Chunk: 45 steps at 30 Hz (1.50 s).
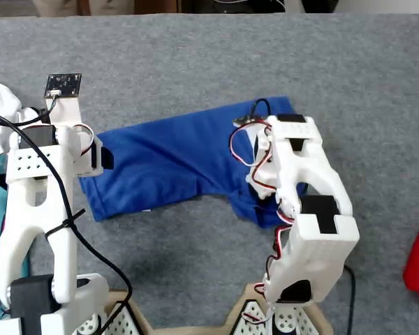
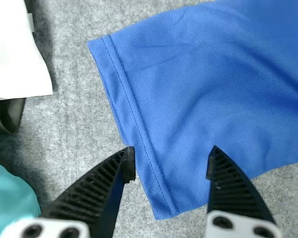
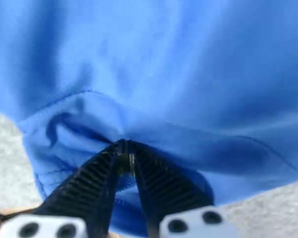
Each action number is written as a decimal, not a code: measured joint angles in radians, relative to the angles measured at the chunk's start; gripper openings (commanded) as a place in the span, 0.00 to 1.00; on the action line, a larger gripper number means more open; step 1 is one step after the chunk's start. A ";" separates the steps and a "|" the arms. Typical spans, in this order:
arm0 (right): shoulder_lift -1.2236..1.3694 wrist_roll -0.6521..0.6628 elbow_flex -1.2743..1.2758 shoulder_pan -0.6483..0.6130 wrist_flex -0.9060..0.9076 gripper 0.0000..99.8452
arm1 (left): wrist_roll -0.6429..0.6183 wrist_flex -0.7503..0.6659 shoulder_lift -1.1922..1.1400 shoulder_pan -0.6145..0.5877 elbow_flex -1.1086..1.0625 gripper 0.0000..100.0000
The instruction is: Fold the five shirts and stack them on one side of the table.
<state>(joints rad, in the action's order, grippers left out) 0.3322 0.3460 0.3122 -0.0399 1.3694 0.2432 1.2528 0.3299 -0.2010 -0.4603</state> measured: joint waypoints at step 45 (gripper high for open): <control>-0.364 -0.101 -0.032 0.064 -0.196 0.07 | -0.121 -0.089 0.000 0.000 0.003 0.24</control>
<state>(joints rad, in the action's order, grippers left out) -0.0315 0.2447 0.2800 0.0245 1.1730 0.1220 1.1638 0.3299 -0.2010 -0.4572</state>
